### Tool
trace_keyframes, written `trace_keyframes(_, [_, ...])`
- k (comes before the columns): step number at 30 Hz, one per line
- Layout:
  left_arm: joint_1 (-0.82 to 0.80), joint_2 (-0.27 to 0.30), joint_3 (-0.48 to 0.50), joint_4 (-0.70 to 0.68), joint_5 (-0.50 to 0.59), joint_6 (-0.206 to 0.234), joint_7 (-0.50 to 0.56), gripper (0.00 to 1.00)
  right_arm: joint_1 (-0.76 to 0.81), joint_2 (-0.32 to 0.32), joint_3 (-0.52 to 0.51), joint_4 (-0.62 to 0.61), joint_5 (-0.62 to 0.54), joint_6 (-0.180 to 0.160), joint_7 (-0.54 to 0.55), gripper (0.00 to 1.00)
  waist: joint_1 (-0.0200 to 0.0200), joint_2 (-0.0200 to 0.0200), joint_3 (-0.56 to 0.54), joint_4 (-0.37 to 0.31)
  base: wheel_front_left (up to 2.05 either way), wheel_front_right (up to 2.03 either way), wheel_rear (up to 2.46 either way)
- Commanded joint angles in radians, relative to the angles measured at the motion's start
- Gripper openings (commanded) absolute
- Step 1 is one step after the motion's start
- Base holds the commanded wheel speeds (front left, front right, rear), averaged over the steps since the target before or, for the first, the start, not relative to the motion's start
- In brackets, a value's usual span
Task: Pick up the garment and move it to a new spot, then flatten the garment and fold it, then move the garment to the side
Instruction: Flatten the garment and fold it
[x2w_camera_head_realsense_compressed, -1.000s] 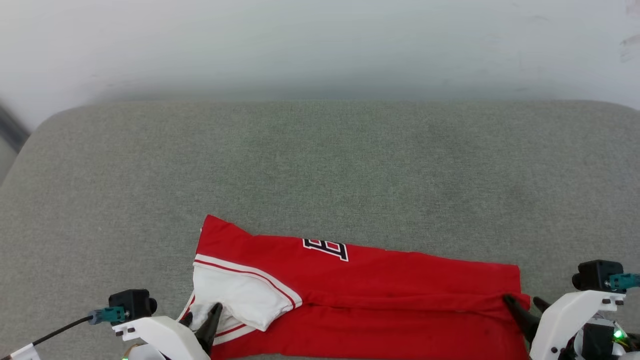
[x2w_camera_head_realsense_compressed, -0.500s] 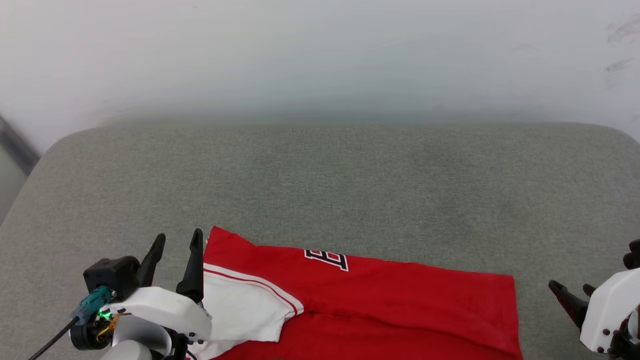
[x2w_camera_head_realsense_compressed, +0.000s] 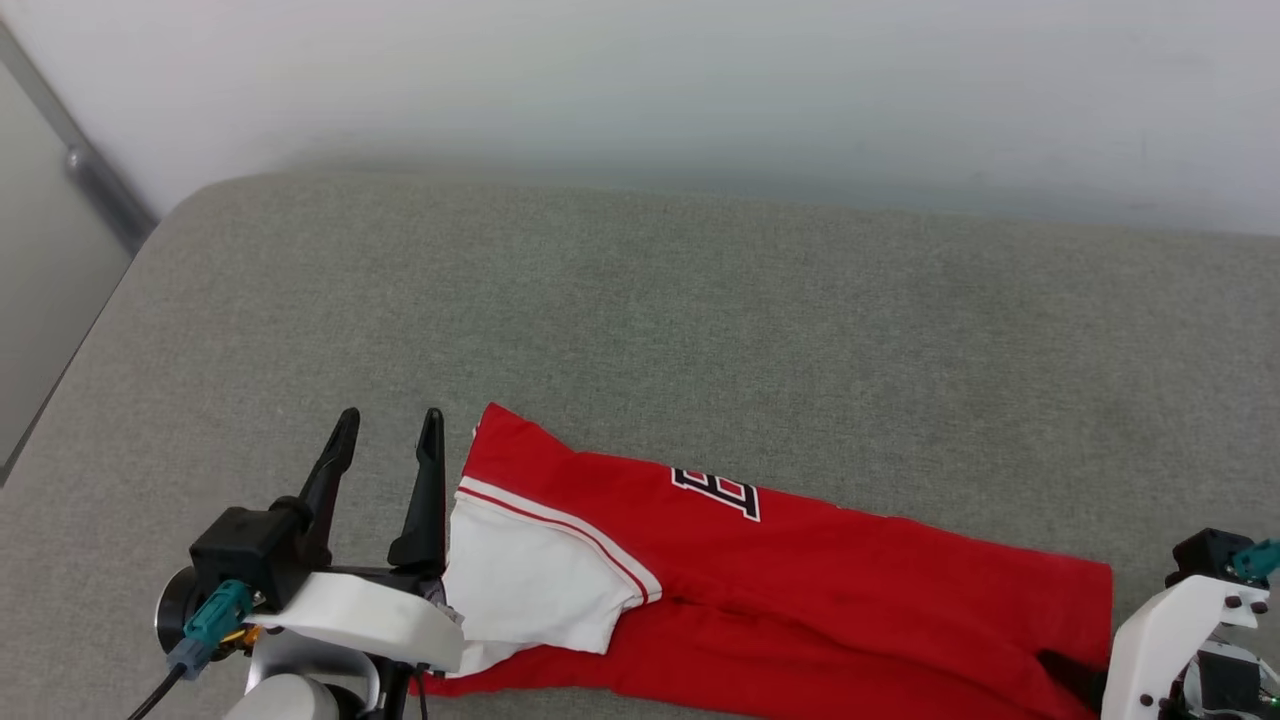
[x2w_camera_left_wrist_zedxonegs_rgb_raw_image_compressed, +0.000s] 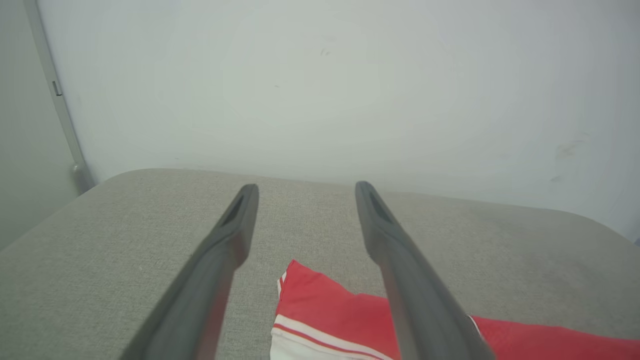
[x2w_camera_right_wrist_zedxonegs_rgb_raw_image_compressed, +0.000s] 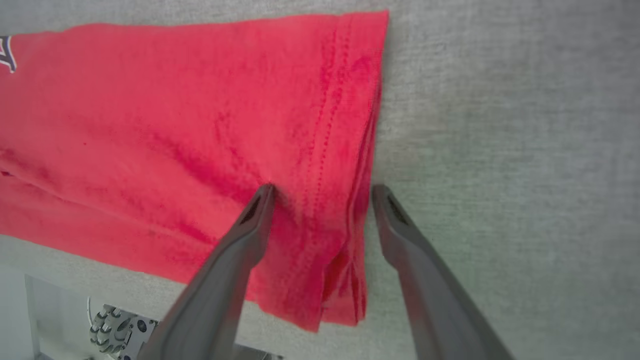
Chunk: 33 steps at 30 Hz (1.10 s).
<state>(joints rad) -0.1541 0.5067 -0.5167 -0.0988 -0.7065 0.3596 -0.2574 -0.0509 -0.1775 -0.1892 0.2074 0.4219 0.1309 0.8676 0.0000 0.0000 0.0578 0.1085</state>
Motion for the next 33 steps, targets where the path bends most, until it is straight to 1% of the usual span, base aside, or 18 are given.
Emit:
trace_keyframes(1, [-0.013, 0.000, -0.007, -0.009, 0.012, -0.007, -0.003, 1.00, -0.028, 0.000, 0.012, 0.051, 0.005, 0.000, -0.001, 1.00, 0.0000, 0.0000, 0.026, 0.023, 0.00, 0.00, 0.00])
trace_keyframes(4, [-0.016, 0.009, -0.014, -0.008, 0.022, -0.013, 0.000, 1.00, -0.036, 0.014, 0.035, 0.118, 0.011, 0.000, 0.016, 1.00, 0.0000, 0.0000, 0.031, 0.030, 0.00, 0.00, 0.00])
trace_keyframes(5, [-0.017, 0.009, -0.015, -0.006, 0.024, -0.014, 0.000, 1.00, -0.037, 0.019, 0.044, 0.134, 0.014, 0.000, 0.024, 0.54, 0.0000, 0.0000, 0.029, 0.032, 0.00, 0.00, 0.00])
trace_keyframes(6, [-0.016, 0.011, -0.017, -0.005, 0.024, -0.014, 0.000, 1.00, -0.039, 0.022, 0.052, 0.143, 0.019, 0.000, 0.027, 0.27, 0.0000, 0.0000, 0.028, 0.032, 0.00, 0.00, 0.00])
trace_keyframes(7, [-0.016, 0.011, -0.017, -0.005, 0.024, -0.014, 0.000, 1.00, -0.039, 0.022, 0.052, 0.143, 0.019, 0.000, 0.027, 0.27, 0.0000, 0.0000, 0.028, 0.032, 0.00, 0.00, 0.00])
trace_keyframes(8, [-0.015, 0.012, -0.019, -0.004, 0.026, -0.014, 0.003, 1.00, -0.043, 0.021, 0.058, 0.148, 0.023, 0.000, 0.024, 0.00, 0.0000, 0.0000, 0.025, 0.031, 0.00, 0.00, 0.00])
trace_keyframes(12, [0.003, 0.020, -0.026, 0.002, 0.027, -0.009, 0.010, 1.00, -0.064, -0.010, 0.081, 0.135, 0.032, 0.000, 0.001, 0.00, 0.0000, 0.0000, 0.001, 0.020, 0.00, 0.00, 0.00])
trace_keyframes(17, [0.021, 0.032, -0.041, 0.011, 0.035, 0.000, 0.026, 1.00, -0.084, -0.052, 0.104, 0.087, 0.047, 0.000, -0.020, 0.00, 0.0000, 0.0000, -0.039, -0.002, 0.00, 0.00, 0.00])
trace_keyframes(21, [0.037, 0.038, -0.044, 0.013, 0.034, 0.012, 0.034, 1.00, -0.070, -0.078, 0.092, 0.054, 0.042, 0.000, -0.014, 0.00, 0.0000, 0.0000, -0.066, -0.029, 0.00, 0.00, 0.00])
trace_keyframes(24, [0.052, 0.039, -0.041, 0.006, 0.029, 0.022, 0.034, 1.00, -0.054, -0.091, 0.049, 0.029, 0.032, 0.000, -0.006, 0.00, 0.0000, 0.0000, -0.073, -0.048, 0.00, 0.00, 0.00])
trace_keyframes(28, [0.066, 0.040, -0.037, -0.001, 0.027, 0.034, 0.032, 1.00, -0.035, -0.099, -0.056, -0.007, 0.010, 0.000, 0.015, 0.00, 0.0000, 0.0000, -0.073, -0.071, 0.00, 0.00, 0.00])
trace_keyframes(31, [0.070, 0.039, -0.033, -0.003, 0.023, 0.038, 0.029, 1.00, -0.021, -0.083, -0.142, -0.044, -0.002, 0.000, 0.038, 0.00, 0.0000, 0.0000, -0.069, -0.082, 0.00, 0.00, 0.00])
trace_keyframes(33, [0.068, 0.037, -0.031, -0.002, 0.022, 0.036, 0.027, 1.00, -0.019, -0.056, -0.188, -0.065, 0.006, 0.000, 0.060, 0.00, 0.0000, 0.0000, -0.063, -0.089, 0.00, 0.00, 0.00])
